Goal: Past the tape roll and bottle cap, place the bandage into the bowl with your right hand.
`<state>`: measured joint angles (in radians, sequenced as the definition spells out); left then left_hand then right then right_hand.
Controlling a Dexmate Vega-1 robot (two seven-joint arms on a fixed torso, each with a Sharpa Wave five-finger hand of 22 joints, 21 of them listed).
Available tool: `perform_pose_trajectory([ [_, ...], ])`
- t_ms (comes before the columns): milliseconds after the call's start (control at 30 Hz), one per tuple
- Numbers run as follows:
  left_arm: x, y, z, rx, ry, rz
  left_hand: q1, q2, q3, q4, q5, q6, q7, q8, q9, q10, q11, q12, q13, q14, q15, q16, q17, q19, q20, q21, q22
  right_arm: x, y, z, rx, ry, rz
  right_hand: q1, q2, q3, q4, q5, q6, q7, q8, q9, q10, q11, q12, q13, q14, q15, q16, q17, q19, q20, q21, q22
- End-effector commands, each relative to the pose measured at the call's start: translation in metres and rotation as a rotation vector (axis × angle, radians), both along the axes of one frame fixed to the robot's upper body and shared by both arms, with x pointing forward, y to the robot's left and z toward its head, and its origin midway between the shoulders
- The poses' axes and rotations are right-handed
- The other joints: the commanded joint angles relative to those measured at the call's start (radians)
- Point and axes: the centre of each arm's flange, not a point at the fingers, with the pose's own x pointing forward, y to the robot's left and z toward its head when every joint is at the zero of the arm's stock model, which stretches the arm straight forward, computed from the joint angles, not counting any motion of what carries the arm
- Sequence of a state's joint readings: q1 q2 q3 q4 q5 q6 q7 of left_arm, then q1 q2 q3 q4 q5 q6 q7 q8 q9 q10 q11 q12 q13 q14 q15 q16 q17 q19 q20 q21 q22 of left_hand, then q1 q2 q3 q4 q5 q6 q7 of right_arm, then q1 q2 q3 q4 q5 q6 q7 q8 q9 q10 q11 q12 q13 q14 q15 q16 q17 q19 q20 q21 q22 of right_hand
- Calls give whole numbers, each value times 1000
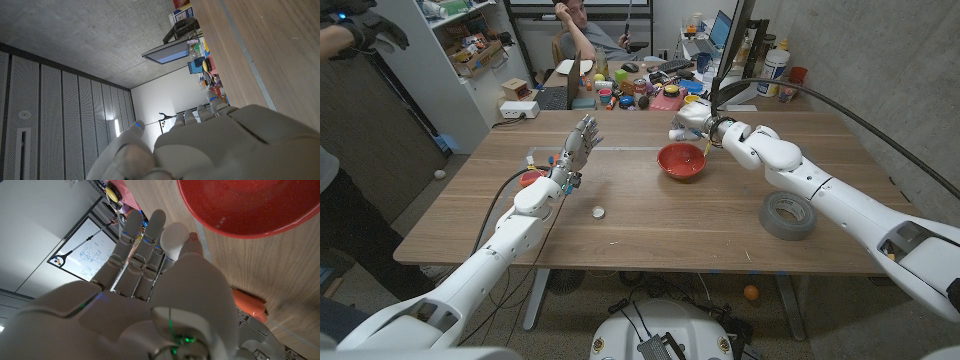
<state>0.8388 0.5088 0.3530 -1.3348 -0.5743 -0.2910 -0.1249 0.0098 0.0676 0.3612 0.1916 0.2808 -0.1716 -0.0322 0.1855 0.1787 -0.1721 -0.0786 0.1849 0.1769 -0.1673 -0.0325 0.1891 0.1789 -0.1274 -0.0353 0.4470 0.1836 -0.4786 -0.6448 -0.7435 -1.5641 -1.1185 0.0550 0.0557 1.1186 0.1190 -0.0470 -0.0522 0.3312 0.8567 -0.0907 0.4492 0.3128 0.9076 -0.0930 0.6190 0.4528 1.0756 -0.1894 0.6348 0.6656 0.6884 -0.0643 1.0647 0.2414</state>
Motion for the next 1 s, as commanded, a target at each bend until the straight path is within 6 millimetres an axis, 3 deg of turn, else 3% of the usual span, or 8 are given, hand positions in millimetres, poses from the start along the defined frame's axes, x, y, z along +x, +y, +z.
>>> perform_pose_trajectory([
  [33, 2, -4, 4, 13, -4, -13, -5, 109, -4, 1, 7, -23, 1, 4, 5, -13, 2, 5, 3, -8, -31, 3, 3, 8, -43, -7, 6, 10, -11, -20, -11, 37, -31, -9, 4, -5, 1, 9, 32, -17, 6, 4, 11, 0, 5, 2, 11, -41, -3, 4, 6, -134, 1, -4],
  [433, 5, -2, 4, 12, 3, -10, -5, 109, -4, 1, 7, -23, 2, 4, 5, -13, 1, 5, 3, -7, -31, 3, 3, 9, -44, -8, 6, 30, -3, -40, -45, 100, -43, -10, 4, -11, 3, 10, 36, -16, 6, 3, 15, 0, 3, 1, 15, -42, -4, 6, 9, -135, 5, -11],
  [1000, 9, -2, 4, 12, 7, -10, -5, 109, -5, 1, 8, -23, 2, 4, 5, -13, 1, 5, 3, -7, -31, 3, 3, 9, -44, -9, 6, 42, -1, -55, -69, 137, -60, -5, 4, -19, 3, 12, 38, -17, 5, 3, 19, 0, 0, 2, 20, -42, -6, 8, 11, -136, 10, -20],
])
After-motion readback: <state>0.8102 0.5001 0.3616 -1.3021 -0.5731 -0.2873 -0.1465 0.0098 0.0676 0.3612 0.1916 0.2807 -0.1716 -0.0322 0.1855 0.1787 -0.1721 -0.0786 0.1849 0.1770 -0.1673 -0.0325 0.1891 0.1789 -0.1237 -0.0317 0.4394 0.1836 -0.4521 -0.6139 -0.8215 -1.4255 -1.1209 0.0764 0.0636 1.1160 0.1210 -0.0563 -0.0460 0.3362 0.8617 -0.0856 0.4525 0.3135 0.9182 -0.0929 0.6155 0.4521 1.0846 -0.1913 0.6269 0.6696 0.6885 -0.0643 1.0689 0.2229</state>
